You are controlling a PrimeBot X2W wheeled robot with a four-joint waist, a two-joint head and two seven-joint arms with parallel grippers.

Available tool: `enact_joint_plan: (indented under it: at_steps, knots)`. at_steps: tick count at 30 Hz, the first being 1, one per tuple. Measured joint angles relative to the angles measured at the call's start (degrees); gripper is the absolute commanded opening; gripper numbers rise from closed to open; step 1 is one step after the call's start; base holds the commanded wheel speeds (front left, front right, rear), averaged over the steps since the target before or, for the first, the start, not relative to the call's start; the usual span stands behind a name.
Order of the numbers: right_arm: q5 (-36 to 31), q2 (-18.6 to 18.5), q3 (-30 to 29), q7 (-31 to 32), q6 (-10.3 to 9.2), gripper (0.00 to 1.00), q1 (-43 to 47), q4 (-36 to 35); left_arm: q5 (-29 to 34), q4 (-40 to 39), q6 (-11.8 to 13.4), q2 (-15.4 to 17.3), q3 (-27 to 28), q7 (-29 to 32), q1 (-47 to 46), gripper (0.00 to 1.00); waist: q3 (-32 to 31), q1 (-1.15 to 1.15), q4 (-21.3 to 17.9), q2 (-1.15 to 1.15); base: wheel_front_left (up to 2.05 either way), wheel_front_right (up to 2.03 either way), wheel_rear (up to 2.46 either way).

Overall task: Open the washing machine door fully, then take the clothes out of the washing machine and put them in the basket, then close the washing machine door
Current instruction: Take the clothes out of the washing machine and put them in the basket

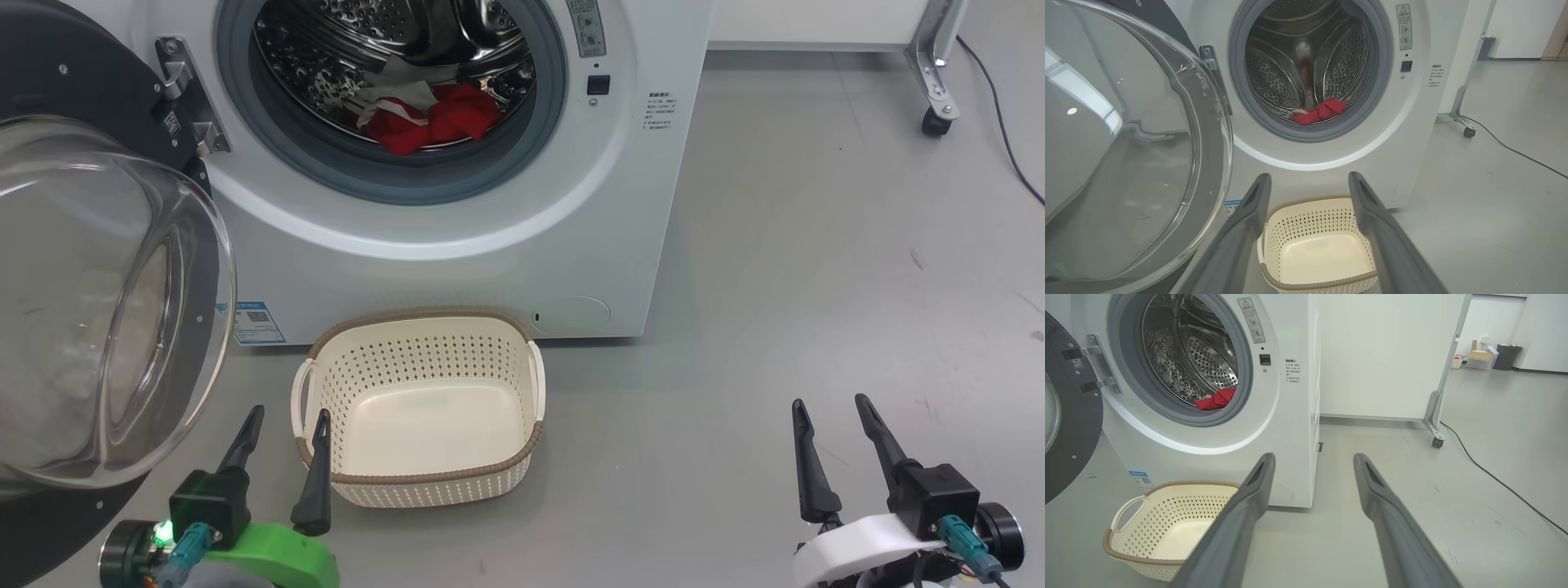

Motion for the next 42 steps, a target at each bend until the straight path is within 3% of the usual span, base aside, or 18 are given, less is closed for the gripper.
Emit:
enact_joint_plan:
  at_steps: [42]
  knots:
    - [0.0,0.07,-0.04,0.0,0.01,1.0,-0.01,0.15,0.93,-0.49,0.55,0.09,-0.03,0.0,0.01,1.0,0.18,0.0,-0.02,0.0,0.76,-0.76,0.0]
